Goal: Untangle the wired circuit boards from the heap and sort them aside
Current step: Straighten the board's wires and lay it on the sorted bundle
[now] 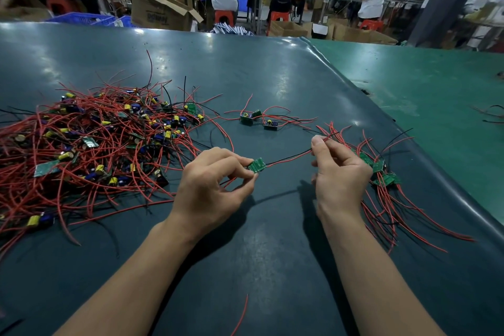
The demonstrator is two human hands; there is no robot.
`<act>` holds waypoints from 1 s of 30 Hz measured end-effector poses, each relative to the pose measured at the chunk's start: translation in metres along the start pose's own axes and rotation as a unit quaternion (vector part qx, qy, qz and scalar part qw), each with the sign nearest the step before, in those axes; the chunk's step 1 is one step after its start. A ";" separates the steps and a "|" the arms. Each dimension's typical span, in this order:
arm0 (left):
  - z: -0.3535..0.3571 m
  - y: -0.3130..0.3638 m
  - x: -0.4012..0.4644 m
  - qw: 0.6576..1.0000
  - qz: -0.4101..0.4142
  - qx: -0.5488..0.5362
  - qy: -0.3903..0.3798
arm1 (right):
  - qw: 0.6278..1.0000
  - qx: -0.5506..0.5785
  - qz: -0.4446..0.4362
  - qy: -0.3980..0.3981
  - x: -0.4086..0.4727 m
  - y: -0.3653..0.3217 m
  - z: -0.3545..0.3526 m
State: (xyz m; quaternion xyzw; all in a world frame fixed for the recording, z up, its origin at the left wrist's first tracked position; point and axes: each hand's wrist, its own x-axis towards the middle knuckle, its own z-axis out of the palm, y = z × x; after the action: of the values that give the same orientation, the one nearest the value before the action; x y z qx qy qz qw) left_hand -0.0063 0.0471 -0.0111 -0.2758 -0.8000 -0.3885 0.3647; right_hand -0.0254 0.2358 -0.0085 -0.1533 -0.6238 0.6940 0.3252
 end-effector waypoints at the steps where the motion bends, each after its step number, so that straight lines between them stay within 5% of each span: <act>1: 0.000 0.000 0.000 1.000 0.002 0.000 -0.001 | 1.000 -0.011 -0.015 0.006 -0.001 0.001 0.000; 5: 0.001 0.001 0.000 1.000 0.010 -0.003 -0.013 | 0.994 -0.074 -0.082 0.011 -0.003 0.006 -0.001; 10: 0.001 -0.001 -0.001 1.000 0.006 -0.007 -0.012 | 0.998 0.039 0.040 0.002 0.003 0.005 0.001; 26: 0.001 0.000 -0.001 1.000 0.005 -0.005 -0.014 | 0.998 0.020 0.045 -0.029 0.002 -0.003 -0.004; 30: 0.000 -0.002 -0.001 1.000 -0.001 -0.002 -0.004 | 0.984 0.119 0.128 -0.040 0.001 -0.010 -0.003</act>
State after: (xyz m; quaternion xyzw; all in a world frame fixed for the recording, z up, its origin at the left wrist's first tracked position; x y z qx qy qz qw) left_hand -0.0070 0.0462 -0.0124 -0.2774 -0.8007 -0.3892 0.3611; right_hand -0.0222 0.2389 0.0006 -0.1640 -0.5246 0.8047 0.2244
